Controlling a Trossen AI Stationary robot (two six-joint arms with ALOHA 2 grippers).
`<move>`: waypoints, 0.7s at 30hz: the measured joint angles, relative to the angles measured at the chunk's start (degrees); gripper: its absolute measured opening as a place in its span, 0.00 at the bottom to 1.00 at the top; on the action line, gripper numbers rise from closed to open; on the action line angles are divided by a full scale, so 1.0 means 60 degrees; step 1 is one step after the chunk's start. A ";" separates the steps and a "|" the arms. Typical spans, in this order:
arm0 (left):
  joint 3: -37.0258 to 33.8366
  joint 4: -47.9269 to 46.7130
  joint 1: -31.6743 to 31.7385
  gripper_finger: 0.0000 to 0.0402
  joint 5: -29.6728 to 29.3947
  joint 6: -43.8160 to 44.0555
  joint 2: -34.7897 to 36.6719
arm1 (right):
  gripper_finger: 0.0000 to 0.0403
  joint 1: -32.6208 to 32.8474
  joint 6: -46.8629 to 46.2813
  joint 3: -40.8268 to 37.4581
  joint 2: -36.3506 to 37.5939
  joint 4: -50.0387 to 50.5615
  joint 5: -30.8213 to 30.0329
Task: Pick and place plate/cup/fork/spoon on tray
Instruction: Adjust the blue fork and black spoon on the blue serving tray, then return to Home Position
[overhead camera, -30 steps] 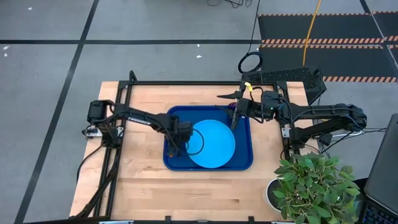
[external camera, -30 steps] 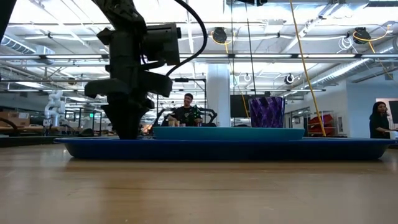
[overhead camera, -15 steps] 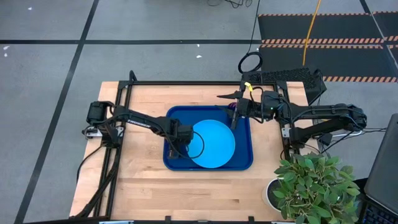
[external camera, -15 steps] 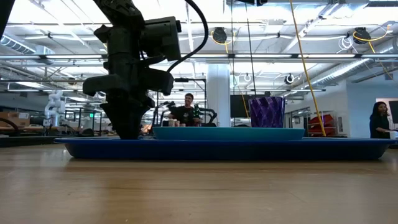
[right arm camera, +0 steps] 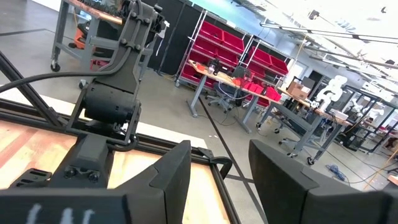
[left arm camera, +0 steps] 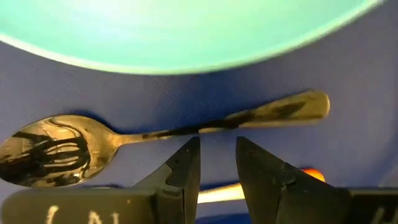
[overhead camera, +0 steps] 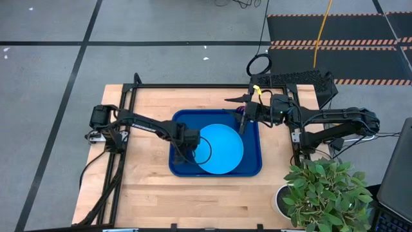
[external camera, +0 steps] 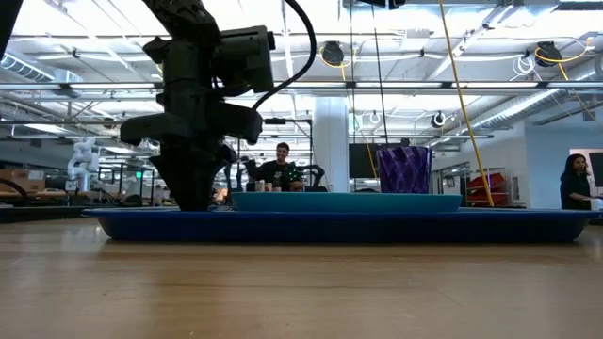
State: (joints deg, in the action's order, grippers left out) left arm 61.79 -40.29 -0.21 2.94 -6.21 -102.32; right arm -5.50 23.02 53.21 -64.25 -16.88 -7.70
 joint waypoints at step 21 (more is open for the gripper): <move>0.2598 -0.3477 0.0358 0.26 -0.1989 -0.1313 0.0442 | 0.39 -0.0003 -0.0560 0.0000 0.0798 0.2332 -0.2261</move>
State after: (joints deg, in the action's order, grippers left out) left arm 77.38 -61.15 1.94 -9.00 -14.09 -99.67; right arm -5.52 19.66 53.21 -59.46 -2.89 -21.27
